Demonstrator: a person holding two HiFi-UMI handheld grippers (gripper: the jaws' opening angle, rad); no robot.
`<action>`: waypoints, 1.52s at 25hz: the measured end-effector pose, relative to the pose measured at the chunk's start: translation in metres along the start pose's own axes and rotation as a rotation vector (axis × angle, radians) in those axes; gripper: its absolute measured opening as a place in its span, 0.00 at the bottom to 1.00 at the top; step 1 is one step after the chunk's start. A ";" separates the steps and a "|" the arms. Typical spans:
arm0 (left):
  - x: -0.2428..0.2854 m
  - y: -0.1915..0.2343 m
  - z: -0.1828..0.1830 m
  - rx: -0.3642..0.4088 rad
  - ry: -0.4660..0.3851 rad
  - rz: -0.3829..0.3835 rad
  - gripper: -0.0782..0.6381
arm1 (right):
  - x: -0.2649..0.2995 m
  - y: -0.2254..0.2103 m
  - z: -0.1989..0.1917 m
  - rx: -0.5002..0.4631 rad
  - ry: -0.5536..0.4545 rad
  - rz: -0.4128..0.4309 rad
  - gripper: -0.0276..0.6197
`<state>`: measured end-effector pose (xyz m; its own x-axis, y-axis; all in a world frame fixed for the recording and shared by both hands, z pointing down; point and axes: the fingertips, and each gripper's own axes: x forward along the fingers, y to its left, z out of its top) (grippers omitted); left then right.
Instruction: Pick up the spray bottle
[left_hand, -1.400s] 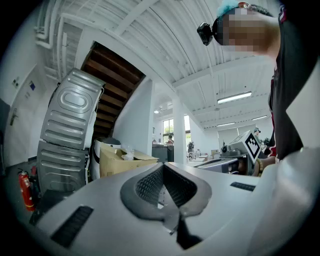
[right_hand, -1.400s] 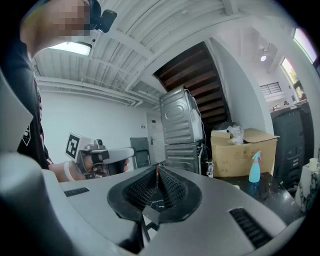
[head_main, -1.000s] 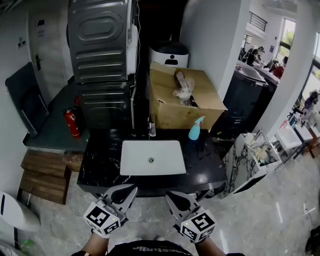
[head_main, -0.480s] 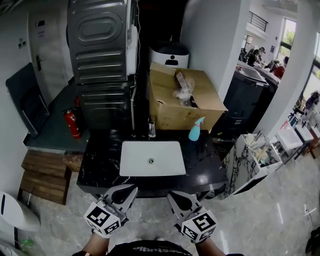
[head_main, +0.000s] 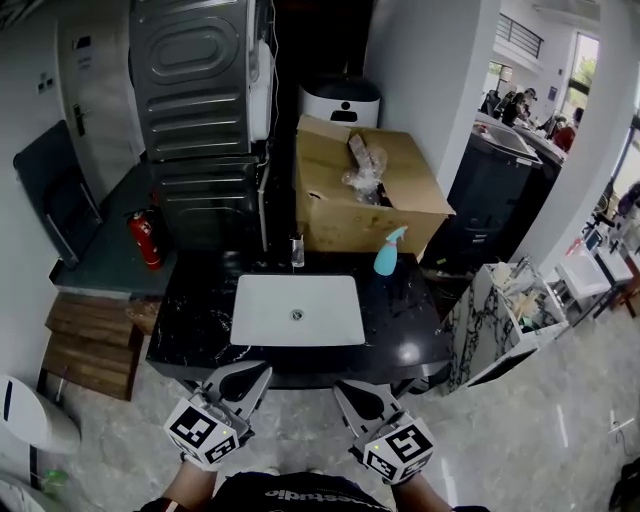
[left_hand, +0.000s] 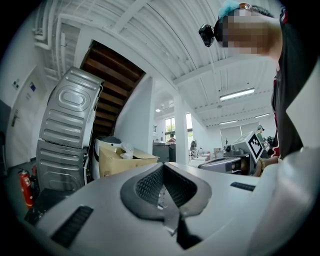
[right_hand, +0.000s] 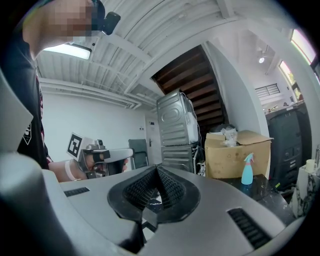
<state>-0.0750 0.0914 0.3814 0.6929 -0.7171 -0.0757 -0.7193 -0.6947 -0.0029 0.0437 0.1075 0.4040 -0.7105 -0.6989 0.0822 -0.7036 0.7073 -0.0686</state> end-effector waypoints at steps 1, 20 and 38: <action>0.003 -0.002 -0.001 0.001 0.002 0.006 0.13 | -0.003 -0.003 -0.002 0.000 0.003 0.004 0.10; 0.070 0.060 -0.030 -0.030 0.019 -0.026 0.13 | 0.060 -0.065 -0.015 0.016 0.046 -0.012 0.10; 0.138 0.241 -0.020 -0.037 -0.022 -0.105 0.13 | 0.237 -0.123 0.025 -0.025 0.020 -0.112 0.10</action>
<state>-0.1519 -0.1763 0.3902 0.7626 -0.6392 -0.0992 -0.6403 -0.7677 0.0251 -0.0384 -0.1478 0.4066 -0.6273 -0.7712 0.1081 -0.7776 0.6278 -0.0332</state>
